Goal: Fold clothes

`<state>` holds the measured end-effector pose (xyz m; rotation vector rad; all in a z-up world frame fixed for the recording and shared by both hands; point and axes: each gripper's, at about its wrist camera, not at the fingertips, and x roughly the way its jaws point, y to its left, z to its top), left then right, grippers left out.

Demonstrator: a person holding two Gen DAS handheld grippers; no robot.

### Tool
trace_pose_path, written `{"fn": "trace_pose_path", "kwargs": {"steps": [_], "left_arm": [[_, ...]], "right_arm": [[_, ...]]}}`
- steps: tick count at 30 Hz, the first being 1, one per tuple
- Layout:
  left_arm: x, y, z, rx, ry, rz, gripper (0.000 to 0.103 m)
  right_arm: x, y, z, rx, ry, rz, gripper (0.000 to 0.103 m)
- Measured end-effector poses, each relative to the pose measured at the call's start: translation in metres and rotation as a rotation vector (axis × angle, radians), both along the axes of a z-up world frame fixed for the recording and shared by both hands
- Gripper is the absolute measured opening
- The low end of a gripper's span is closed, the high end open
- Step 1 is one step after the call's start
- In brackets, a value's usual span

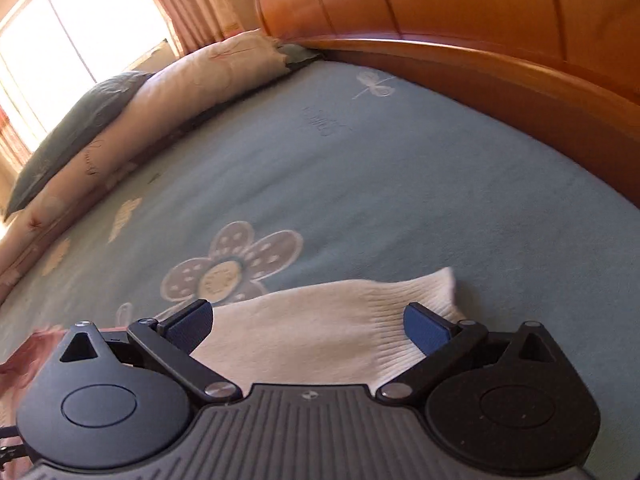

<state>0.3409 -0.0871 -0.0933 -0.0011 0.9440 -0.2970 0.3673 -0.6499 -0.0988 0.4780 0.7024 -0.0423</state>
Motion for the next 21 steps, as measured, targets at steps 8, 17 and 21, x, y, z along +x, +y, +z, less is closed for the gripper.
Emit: {"fn": "trace_pose_path", "kwargs": {"steps": [8, 17, 21], "left_arm": [[0.000, 0.000, -0.001, -0.003, -0.005, 0.002, 0.102], [0.001, 0.003, 0.000, -0.011, 0.000, -0.007, 0.102], [0.001, 0.002, 0.000, -0.005, 0.000, -0.005, 0.102]], "right_arm": [[-0.020, -0.004, 0.006, 0.110, -0.053, 0.041, 0.103], [-0.005, 0.023, -0.003, 0.037, 0.004, 0.073, 0.103], [0.002, 0.034, -0.004, 0.056, -0.006, 0.088, 0.103]]}}
